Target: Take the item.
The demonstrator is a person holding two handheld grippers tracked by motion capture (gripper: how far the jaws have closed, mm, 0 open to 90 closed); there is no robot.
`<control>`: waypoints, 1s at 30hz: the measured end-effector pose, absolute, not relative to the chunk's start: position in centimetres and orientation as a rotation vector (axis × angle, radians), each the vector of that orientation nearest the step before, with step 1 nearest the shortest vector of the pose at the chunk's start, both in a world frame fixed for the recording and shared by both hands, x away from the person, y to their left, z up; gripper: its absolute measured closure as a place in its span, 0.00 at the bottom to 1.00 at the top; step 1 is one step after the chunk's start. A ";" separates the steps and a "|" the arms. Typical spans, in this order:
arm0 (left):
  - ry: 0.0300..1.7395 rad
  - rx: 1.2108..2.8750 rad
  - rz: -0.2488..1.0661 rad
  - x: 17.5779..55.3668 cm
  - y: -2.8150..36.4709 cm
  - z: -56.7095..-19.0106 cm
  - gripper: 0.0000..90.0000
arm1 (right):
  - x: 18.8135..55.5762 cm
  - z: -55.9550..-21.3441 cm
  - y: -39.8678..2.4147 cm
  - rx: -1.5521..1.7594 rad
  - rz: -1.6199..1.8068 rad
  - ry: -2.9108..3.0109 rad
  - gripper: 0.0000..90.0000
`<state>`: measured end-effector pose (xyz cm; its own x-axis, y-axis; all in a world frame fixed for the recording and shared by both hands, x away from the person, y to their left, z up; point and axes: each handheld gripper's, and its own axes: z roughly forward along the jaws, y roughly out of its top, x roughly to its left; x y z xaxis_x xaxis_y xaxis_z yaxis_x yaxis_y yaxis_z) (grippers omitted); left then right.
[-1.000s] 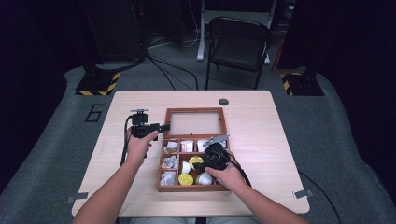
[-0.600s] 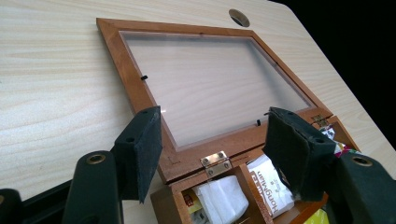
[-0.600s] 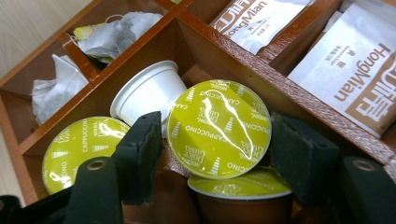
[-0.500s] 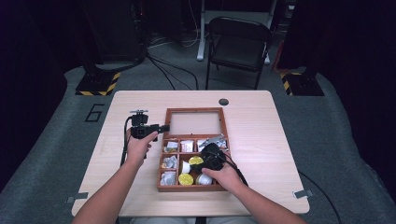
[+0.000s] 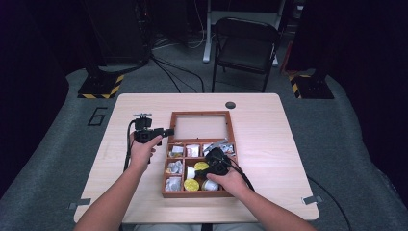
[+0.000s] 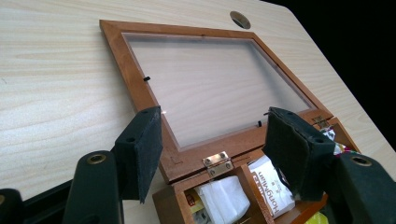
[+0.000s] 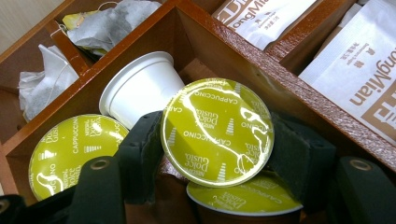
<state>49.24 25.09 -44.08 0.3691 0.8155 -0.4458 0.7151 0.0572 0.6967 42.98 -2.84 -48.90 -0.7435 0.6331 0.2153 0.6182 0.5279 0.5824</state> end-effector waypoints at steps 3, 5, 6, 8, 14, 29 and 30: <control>1.377 1.677 0.129 49.2 25.1 -44.1 0.41 | 43.0 -48.9 -2.9 1.111 1.025 2.727 0.41; 1.377 1.677 0.126 49.2 25.1 -44.1 0.41 | 43.0 -48.9 -2.8 1.108 1.027 2.726 0.41; 1.377 1.677 0.129 49.3 25.2 -44.1 0.41 | 43.0 -48.9 -2.9 1.098 1.025 2.728 0.41; 1.379 1.679 0.131 49.3 25.2 -44.1 0.41 | 42.9 -48.8 -2.8 1.114 1.017 2.726 0.41; 1.378 1.680 0.131 49.3 25.1 -44.1 0.41 | 42.6 -48.7 -2.7 1.123 1.018 2.726 0.41; 1.376 1.690 0.137 49.4 25.3 -44.0 0.41 | 42.5 -45.7 -2.9 1.027 1.097 2.694 0.41; 1.372 1.695 0.140 49.4 25.3 -44.0 0.41 | 42.4 -45.1 -3.0 1.034 1.106 2.688 0.41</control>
